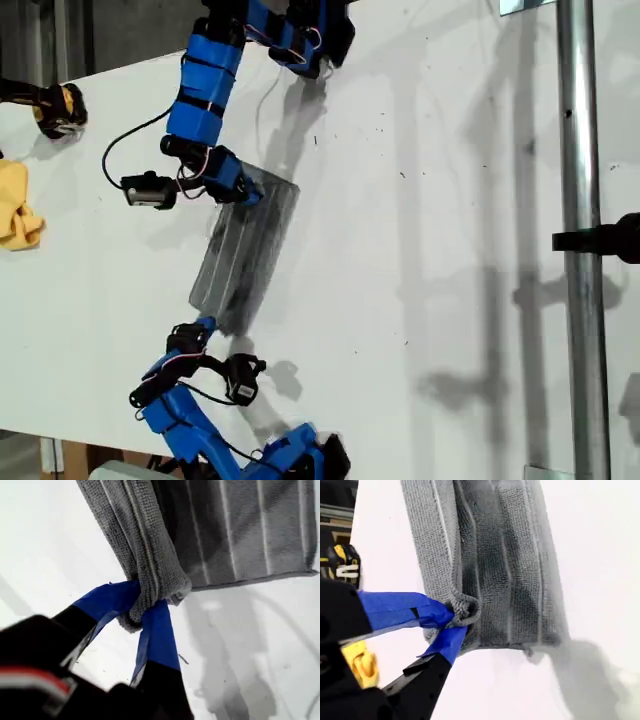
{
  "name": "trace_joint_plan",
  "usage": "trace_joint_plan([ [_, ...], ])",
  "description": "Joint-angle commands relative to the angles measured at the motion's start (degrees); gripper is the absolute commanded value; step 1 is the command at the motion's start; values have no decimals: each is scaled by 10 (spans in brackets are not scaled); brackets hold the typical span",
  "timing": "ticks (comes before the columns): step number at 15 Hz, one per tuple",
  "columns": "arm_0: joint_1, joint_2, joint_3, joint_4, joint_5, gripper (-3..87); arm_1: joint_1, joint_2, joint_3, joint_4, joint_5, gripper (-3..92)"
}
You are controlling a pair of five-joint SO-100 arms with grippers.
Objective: Grasp corners of a towel and fold twice.
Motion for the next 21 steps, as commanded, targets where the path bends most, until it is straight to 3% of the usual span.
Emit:
trace_joint_plan([
  [1, -27, -28, -58, -46, 25, -28, 52, 44, 17, -27, -30, -2],
  [6, -64, -80, -95, -132, 73, -27, 153, 61, 29, -82, -82, -2],
  [11, -75, -101, -145, -163, 105, -27, 199, 144, 51, -72, -107, -2],
  [21, -79, -223, -149, -80, 52, -26, 88, 35, 112, -87, -54, -2],
])
